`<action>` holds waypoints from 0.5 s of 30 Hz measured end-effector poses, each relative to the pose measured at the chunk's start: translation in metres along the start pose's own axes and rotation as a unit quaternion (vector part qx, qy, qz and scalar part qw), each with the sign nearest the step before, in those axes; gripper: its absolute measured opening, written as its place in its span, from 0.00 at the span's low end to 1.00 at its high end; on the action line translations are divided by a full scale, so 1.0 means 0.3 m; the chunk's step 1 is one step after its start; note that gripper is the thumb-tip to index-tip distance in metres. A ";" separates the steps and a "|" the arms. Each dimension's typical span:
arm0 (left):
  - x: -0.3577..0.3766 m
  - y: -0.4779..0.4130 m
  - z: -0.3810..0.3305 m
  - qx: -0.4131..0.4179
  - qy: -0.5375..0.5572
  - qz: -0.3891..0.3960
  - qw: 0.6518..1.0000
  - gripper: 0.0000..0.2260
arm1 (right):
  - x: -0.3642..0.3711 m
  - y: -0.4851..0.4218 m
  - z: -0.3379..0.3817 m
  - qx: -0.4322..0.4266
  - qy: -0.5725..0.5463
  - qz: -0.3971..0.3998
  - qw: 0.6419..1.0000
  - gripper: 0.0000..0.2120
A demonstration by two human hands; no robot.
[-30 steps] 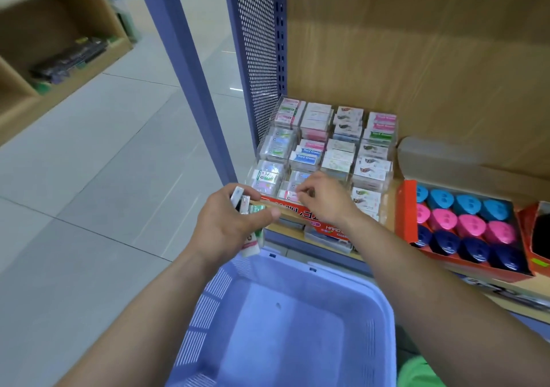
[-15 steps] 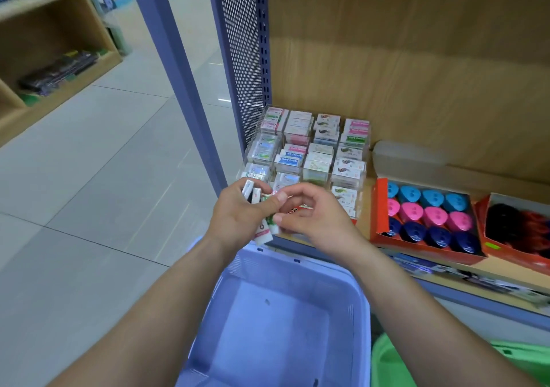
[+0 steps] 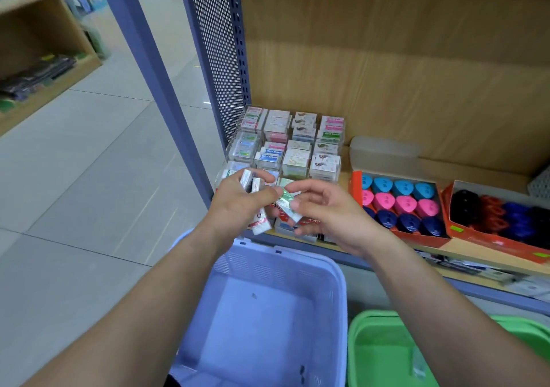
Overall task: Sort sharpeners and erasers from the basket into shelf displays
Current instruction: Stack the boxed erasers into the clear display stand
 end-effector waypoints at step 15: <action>-0.013 -0.003 0.011 0.009 -0.039 0.008 0.999 0.08 | 0.008 -0.043 0.004 -0.023 0.118 0.004 0.993 0.16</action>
Point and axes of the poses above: each hand's wrist, its own y-axis away from the middle knuckle, its own x-axis out of the palm, z = x × y, the point moved 5 cm from there along -y, towards the middle knuckle, and after that the axes turned 7 degrees about x, right-handed, at the moved point
